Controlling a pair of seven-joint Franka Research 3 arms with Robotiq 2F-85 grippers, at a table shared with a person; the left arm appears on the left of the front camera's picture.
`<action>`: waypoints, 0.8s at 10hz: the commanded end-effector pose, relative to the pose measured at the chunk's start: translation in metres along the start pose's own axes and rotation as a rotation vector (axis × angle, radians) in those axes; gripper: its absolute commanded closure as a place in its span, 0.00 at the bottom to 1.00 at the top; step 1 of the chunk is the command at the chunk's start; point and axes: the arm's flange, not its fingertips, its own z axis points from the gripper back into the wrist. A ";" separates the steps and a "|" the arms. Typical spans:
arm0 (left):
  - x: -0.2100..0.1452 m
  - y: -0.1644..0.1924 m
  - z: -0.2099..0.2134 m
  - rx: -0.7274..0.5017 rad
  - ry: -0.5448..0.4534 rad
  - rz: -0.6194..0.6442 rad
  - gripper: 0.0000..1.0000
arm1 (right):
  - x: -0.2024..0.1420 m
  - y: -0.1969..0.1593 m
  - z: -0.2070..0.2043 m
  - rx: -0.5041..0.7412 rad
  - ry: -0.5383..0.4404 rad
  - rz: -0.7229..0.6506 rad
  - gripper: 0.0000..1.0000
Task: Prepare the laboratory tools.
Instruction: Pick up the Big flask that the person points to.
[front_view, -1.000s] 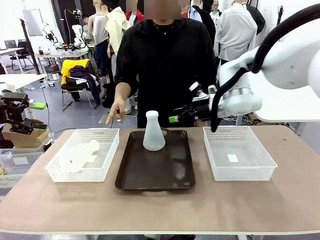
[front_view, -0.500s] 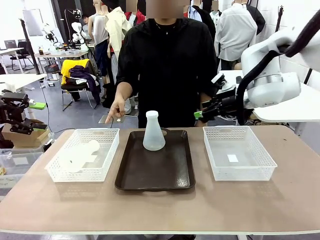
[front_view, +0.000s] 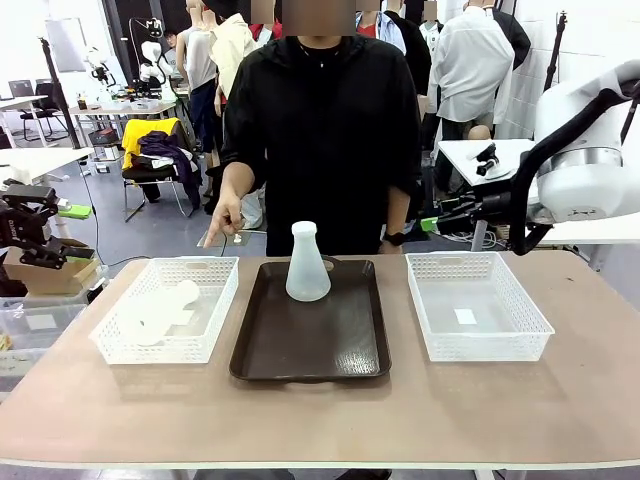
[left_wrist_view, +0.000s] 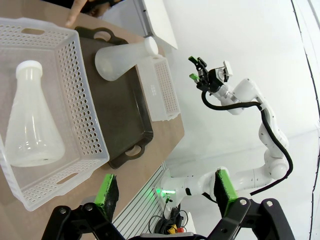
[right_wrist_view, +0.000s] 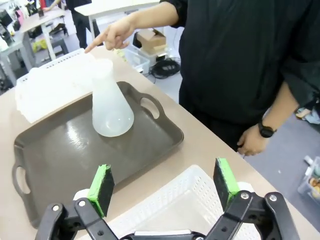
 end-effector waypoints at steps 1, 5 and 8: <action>-0.001 -0.001 0.001 -0.001 -0.002 -0.017 0.00 | -0.010 0.006 -0.009 0.005 -0.059 0.012 0.00; 0.036 -0.069 -0.037 0.355 0.072 -0.161 0.00 | 0.000 0.000 0.000 0.000 0.000 0.000 0.00; 0.084 -0.094 -0.101 0.787 0.276 -0.181 0.00 | 0.000 0.000 0.000 0.000 0.000 0.000 0.00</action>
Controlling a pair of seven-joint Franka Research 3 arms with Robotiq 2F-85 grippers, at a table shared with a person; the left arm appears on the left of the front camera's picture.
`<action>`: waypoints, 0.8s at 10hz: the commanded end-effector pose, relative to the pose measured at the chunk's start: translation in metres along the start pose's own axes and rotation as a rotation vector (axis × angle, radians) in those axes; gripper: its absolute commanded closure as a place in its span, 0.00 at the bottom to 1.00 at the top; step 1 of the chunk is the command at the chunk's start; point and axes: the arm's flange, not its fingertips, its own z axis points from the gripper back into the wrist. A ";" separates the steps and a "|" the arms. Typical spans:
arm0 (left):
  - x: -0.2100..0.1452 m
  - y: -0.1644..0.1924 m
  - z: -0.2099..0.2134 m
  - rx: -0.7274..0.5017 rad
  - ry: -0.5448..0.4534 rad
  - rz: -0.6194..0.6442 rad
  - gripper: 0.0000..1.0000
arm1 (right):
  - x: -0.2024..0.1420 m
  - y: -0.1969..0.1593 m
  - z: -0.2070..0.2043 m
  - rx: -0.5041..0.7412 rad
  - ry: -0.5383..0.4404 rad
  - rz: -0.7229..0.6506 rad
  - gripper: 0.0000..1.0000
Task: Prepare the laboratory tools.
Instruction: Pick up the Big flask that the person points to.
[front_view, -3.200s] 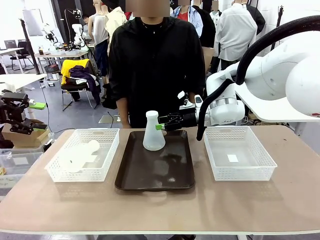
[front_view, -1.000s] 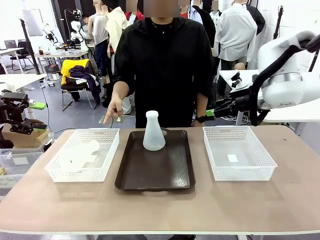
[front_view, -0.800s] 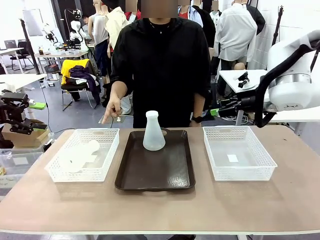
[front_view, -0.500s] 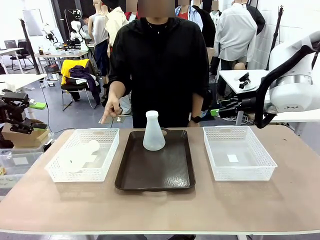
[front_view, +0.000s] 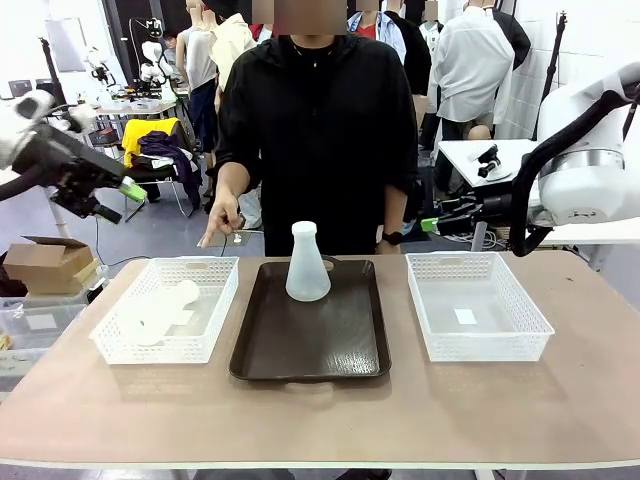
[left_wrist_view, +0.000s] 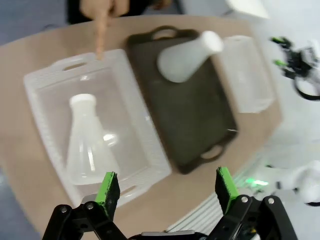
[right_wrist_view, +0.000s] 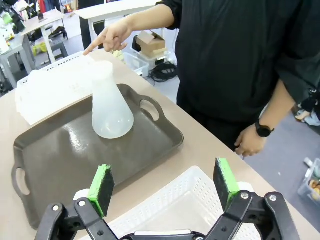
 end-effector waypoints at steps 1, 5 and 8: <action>0.031 0.003 -0.034 0.255 0.192 -0.015 0.00 | 0.001 -0.001 0.000 -0.001 0.012 -0.004 0.00; 0.049 0.020 -0.104 0.507 0.285 -0.156 0.00 | 0.001 -0.001 0.000 -0.001 0.012 -0.004 0.00; 0.036 0.037 -0.138 0.439 0.379 -0.290 0.00 | 0.001 -0.001 0.000 -0.001 0.012 -0.004 0.00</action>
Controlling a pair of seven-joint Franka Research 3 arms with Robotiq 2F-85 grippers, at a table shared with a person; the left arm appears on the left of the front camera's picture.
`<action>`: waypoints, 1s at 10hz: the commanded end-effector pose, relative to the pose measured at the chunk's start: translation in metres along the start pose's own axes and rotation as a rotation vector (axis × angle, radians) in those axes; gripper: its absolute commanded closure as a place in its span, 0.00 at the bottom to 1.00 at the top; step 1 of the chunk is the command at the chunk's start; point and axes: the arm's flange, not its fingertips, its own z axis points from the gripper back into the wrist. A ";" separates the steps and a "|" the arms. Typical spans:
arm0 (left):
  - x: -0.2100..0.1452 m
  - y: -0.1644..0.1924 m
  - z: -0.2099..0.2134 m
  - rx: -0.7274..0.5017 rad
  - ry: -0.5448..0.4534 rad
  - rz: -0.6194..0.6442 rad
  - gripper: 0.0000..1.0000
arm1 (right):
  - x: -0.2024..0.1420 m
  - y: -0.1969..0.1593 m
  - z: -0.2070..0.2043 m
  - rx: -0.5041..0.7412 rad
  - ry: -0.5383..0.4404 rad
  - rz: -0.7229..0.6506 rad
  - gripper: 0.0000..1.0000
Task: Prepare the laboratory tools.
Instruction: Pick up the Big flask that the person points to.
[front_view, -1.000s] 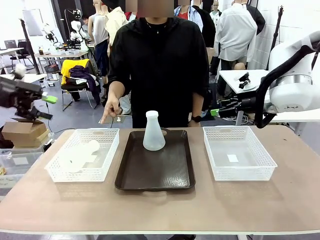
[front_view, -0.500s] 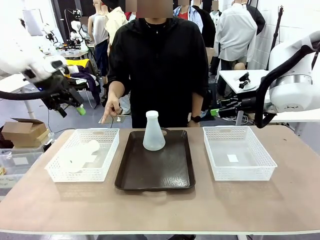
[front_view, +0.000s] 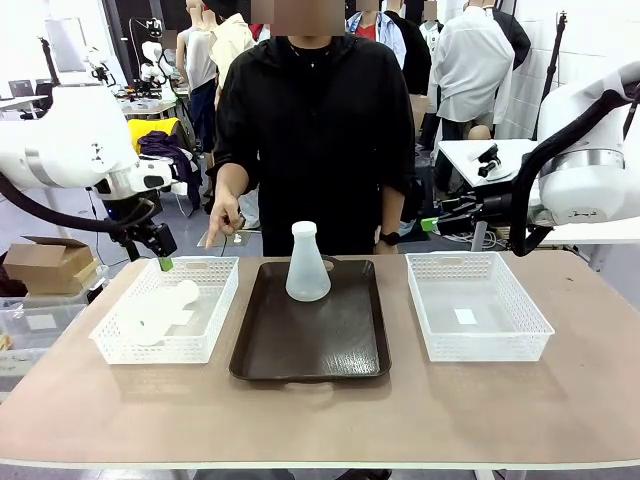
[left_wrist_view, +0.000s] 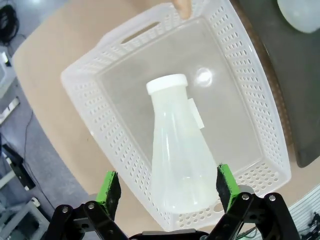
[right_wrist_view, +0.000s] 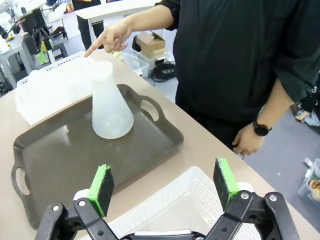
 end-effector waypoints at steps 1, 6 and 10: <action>0.002 0.000 -0.010 -0.088 0.014 -0.101 0.00 | 0.001 -0.001 0.000 0.000 0.012 -0.004 0.00; 0.019 -0.005 -0.044 -0.094 0.022 -0.127 0.00 | 0.001 -0.001 0.000 0.000 0.012 -0.004 0.00; 0.048 -0.011 -0.060 -0.051 0.024 -0.148 0.00 | 0.001 -0.001 0.000 0.000 0.012 -0.004 0.00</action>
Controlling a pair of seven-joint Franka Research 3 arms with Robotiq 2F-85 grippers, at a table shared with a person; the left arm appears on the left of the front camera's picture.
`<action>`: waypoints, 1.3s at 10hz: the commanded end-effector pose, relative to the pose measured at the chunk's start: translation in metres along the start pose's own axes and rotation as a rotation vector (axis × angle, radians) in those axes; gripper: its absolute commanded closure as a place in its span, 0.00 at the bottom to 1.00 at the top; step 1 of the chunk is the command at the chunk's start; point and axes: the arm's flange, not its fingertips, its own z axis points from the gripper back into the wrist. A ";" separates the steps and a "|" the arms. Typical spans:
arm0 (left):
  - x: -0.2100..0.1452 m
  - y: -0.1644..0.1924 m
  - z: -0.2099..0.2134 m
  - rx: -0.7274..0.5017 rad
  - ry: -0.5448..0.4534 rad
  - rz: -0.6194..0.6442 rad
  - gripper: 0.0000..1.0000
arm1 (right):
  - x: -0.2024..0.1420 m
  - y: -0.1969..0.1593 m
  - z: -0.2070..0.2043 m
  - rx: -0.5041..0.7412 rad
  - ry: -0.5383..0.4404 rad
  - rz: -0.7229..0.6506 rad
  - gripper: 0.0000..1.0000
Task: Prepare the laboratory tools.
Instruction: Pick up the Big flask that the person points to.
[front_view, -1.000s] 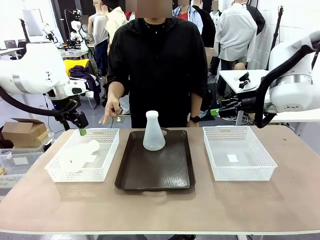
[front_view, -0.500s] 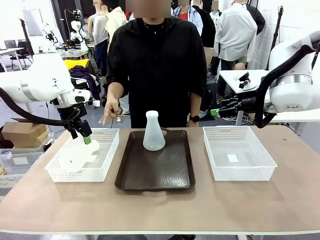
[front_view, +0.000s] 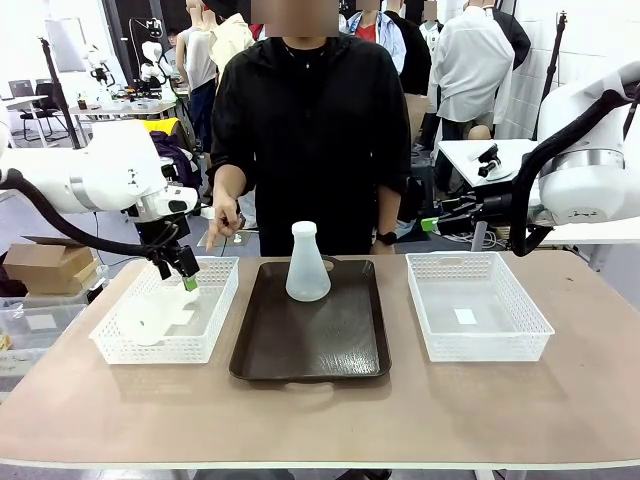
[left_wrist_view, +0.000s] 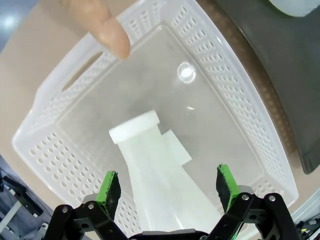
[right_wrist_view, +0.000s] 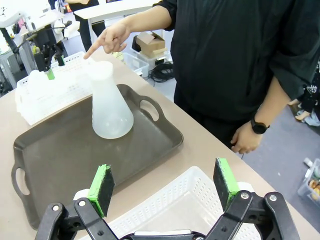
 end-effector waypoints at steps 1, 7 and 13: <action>0.019 0.007 -0.003 0.040 0.009 0.011 0.00 | 0.001 -0.001 0.000 0.000 0.012 -0.004 0.00; 0.024 0.021 -0.026 0.014 0.030 0.037 0.00 | 0.001 -0.001 0.000 0.000 0.012 -0.004 0.00; 0.016 0.025 -0.047 0.010 0.031 0.050 0.00 | 0.001 -0.001 0.000 0.000 0.012 -0.004 0.00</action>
